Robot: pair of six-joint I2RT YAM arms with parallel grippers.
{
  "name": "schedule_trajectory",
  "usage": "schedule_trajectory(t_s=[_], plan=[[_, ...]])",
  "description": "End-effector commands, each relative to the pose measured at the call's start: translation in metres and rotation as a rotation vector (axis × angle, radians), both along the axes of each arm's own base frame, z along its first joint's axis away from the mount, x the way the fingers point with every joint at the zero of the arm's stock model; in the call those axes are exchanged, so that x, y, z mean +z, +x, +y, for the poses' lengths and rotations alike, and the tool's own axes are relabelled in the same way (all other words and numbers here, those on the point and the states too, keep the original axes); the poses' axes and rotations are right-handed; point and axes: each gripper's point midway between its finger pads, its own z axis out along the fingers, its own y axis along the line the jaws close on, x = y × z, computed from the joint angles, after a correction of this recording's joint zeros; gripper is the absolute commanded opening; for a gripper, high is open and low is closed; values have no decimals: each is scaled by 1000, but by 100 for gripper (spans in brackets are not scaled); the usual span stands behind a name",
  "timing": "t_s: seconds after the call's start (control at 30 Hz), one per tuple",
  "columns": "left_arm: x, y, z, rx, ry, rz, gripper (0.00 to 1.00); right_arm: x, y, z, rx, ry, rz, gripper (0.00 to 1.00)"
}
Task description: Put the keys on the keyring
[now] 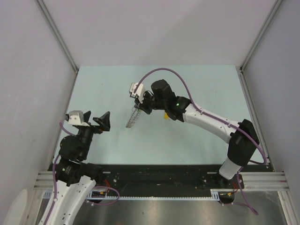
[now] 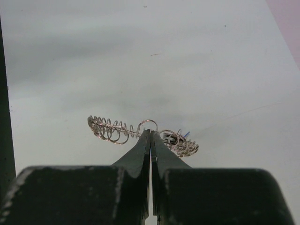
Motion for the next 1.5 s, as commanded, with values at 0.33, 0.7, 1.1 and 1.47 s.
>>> schedule_trajectory(t_s=[0.33,0.7,1.1,1.47], plan=[[8,-3,-7,-43,-21,-38,100,-96,-46,-17,2,-134,291,0],[4,-2,-13,-74,-7,-30,100,-165,-72,-82,-189,-301,444,0],[-7,4,-25,-130,19,21,100,-190,-29,-103,-227,-263,440,9],[-17,5,-35,-184,38,66,100,-141,-36,-120,-502,-204,469,42]])
